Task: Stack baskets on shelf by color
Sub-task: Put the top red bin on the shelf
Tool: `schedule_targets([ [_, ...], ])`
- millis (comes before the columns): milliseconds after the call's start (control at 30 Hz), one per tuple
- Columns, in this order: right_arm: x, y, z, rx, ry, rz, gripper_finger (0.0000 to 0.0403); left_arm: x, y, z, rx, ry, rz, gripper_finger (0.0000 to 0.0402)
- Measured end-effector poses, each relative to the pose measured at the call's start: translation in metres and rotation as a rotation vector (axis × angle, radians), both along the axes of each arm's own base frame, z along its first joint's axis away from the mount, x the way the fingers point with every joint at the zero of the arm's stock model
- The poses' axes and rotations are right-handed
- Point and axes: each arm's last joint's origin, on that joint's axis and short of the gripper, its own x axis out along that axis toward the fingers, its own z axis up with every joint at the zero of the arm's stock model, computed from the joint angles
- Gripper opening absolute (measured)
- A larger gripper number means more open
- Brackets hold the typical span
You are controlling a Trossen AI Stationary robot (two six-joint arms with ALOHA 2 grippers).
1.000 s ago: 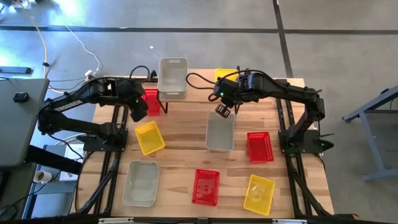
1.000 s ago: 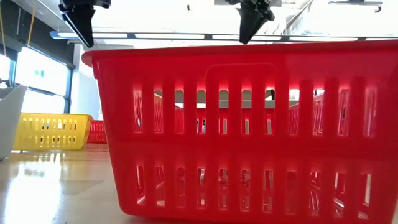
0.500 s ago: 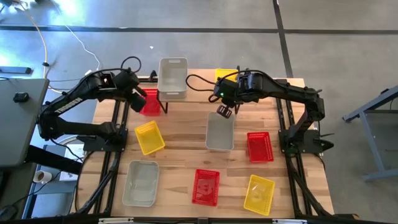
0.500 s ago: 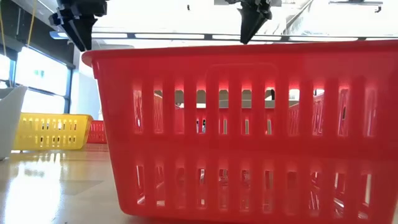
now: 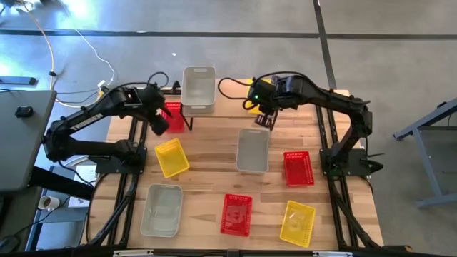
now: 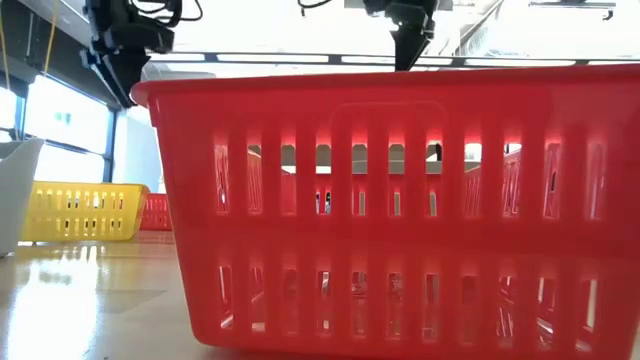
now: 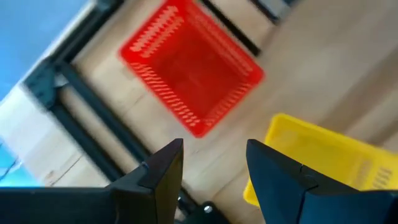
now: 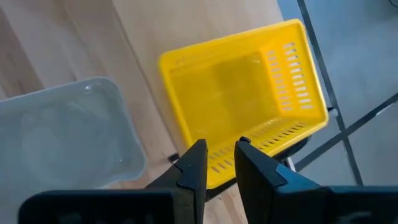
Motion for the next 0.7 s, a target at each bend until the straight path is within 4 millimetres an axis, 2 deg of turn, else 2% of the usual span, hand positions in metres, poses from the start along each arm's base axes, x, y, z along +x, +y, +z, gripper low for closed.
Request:
schedule_targets([
  [267,-0.004,-0.014,0.0,-0.003,0.005,-0.035,0.0069,0.006,-0.016,-0.022,0.0,0.072,-0.226,0.0166],
  [467,-0.005,-0.016,0.0,-0.002,0.005,-0.042,0.0069,0.017,-0.023,-0.03,0.085,0.074,-0.309,0.0166],
  [700,-0.005,-0.016,0.0,-0.006,0.014,-0.024,0.0069,0.024,-0.034,-0.048,0.083,0.116,-0.397,0.0166],
])
